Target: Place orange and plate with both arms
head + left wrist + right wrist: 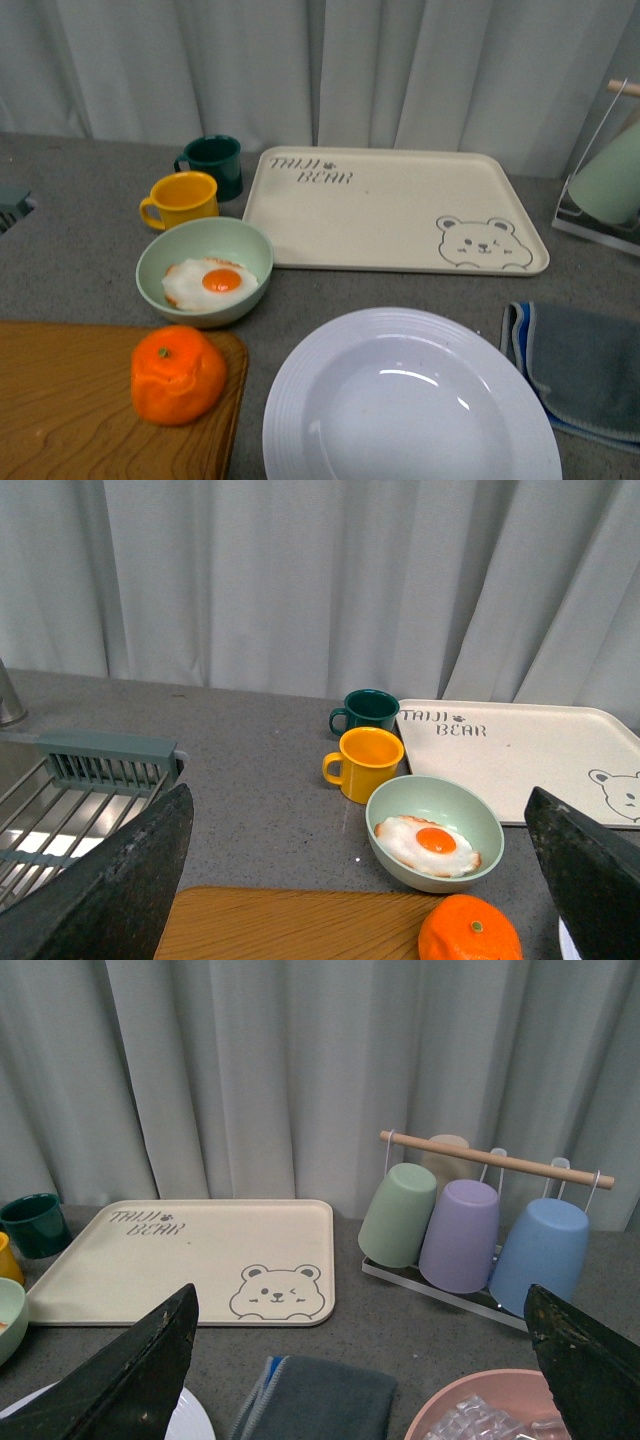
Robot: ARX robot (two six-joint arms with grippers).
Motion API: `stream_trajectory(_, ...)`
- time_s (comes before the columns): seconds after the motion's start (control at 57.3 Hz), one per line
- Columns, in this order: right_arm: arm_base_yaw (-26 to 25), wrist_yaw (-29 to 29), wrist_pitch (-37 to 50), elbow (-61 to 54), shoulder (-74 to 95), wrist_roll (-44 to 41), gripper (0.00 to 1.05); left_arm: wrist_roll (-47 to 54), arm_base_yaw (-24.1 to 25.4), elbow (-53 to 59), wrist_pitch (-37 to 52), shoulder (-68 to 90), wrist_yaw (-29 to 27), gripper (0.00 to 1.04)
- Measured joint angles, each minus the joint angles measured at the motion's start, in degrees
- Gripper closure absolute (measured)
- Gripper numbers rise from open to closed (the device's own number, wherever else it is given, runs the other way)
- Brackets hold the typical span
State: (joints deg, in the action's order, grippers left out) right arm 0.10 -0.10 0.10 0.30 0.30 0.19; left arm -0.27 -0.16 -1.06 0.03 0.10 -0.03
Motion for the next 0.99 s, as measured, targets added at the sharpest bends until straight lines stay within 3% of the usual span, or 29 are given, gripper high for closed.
stream_trajectory(0.628, 0.00, 0.00, 0.00, 0.00, 0.00, 0.00, 0.09, 0.00, 0.02, 0.00, 0.00, 0.00, 0.00, 0.07)
stream_trajectory(0.75, 0.00, 0.00, 0.00, 0.00, -0.02, 0.00, 0.09, -4.09, -2.21, -3.72, -8.79, 10.19, -6.25, 0.07)
stream_trajectory(0.995, 0.00, -0.02, 0.00, 0.00, -0.07, 0.00, 0.09, -8.20, -9.07, -6.75, 14.99, 42.36, -9.70, 0.07)
